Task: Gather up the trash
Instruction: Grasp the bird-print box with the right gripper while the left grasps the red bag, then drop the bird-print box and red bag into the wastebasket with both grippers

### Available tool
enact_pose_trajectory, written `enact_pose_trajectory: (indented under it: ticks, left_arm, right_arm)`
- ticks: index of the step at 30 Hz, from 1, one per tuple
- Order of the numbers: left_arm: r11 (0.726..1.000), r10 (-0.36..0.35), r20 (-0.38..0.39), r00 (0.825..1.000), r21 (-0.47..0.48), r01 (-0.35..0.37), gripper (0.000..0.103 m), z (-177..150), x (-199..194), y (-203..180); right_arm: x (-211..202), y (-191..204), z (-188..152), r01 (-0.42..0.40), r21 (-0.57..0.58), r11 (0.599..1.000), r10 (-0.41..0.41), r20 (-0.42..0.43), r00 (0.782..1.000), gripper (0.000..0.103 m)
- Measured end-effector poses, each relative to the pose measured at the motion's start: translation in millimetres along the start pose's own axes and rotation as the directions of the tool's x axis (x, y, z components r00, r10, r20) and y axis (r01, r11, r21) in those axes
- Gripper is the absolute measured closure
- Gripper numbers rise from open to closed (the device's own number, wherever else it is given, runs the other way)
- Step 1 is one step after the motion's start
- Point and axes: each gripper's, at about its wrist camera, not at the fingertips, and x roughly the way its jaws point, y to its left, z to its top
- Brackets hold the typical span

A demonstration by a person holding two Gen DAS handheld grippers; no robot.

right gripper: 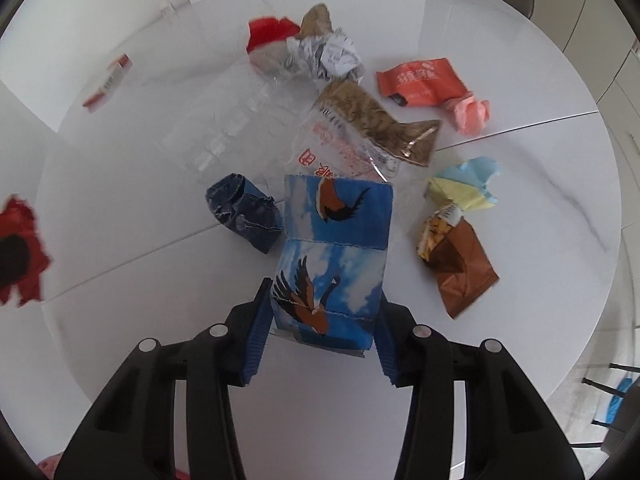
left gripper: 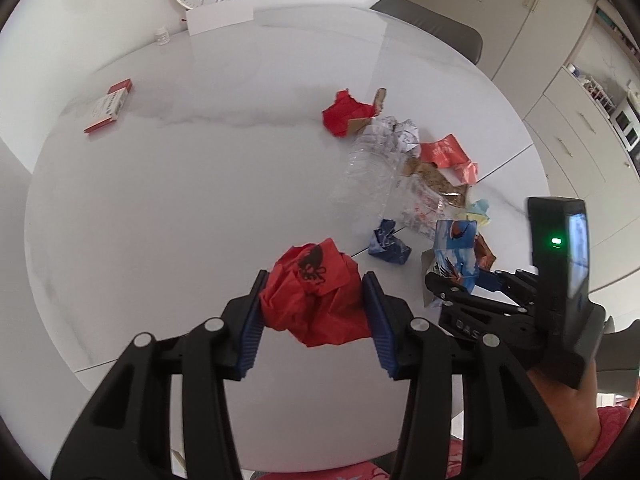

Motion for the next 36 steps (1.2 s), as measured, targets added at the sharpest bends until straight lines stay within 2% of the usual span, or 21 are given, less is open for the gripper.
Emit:
enact_pose_trajectory:
  ticks: [5,7,9,12,15,17,19,23,24,26,31,36]
  left_arm:
    - [0.997,-0.045,0.005,0.999,0.06,0.045,0.057,5.6,-0.6,-32.9]
    - [0.994,-0.071,0.005,0.997,0.087,0.071,0.057,6.7,-1.5,-53.1]
    - [0.988,-0.094,0.004,0.996,0.121,0.093,0.057,6.5,-2.3,-76.3]
    - [0.978,-0.132,-0.008,0.991,0.164,0.132,0.057,3.5,-2.8,-112.0]
    - [0.963,-0.168,-0.03,0.985,0.207,0.171,0.057,-0.7,-0.5,-150.5]
    - [0.952,-0.179,-0.041,0.983,0.243,0.184,0.057,-4.4,1.6,-176.8]
    - [0.941,-0.186,-0.055,0.981,0.278,0.194,0.057,-9.8,4.0,-202.8]
    - [0.917,-0.198,-0.093,0.976,0.333,0.218,0.057,-21.4,10.0,-247.0]
    - [0.91,-0.201,-0.102,0.974,0.35,0.224,0.057,-25.4,11.6,-259.3]
    - [0.897,-0.202,-0.114,0.973,0.376,0.231,0.057,-32.6,14.8,-279.4]
    - [0.854,-0.207,-0.157,0.966,0.452,0.257,0.057,-54.7,25.5,-333.5]
    - [0.81,-0.209,-0.202,0.957,0.513,0.285,0.057,-76.4,43.2,-380.2]
  right_arm:
    - [-56.9,-38.4,-20.7,-0.167,0.05,0.985,0.165,0.051,0.985,0.056]
    - [-87.5,-68.4,-34.3,-0.197,0.093,0.976,0.189,0.092,0.978,0.056]
    - [-110.5,-99.8,-48.5,-0.162,0.14,0.977,0.145,0.127,0.981,0.056]
    - [-132.1,-159.1,-76.0,-0.042,0.241,0.97,0.007,0.146,0.989,0.056]
    - [-123.2,-215.3,-103.3,0.054,0.326,0.944,-0.087,0.088,0.992,0.056]
    - [-107.8,-241.5,-115.0,0.098,0.343,0.934,-0.117,0.037,0.992,0.056]
    - [-82.0,-267.1,-127.9,0.116,0.352,0.929,-0.113,-0.029,0.993,0.056]
    - [-33.5,-292.7,-143.6,0.064,0.344,0.937,-0.033,-0.097,0.995,0.055]
    - [-23.3,-295.9,-145.3,0.048,0.343,0.938,-0.011,-0.109,0.994,0.051]
    - [-10.8,-303.3,-147.9,0.048,0.345,0.937,-0.001,-0.135,0.991,0.026]
    - [-28.6,-329.8,-157.3,0.077,0.371,0.925,-0.035,-0.117,0.993,0.014]
    - [-76.3,-362.0,-175.7,0.132,0.42,0.898,-0.113,-0.071,0.991,0.012]
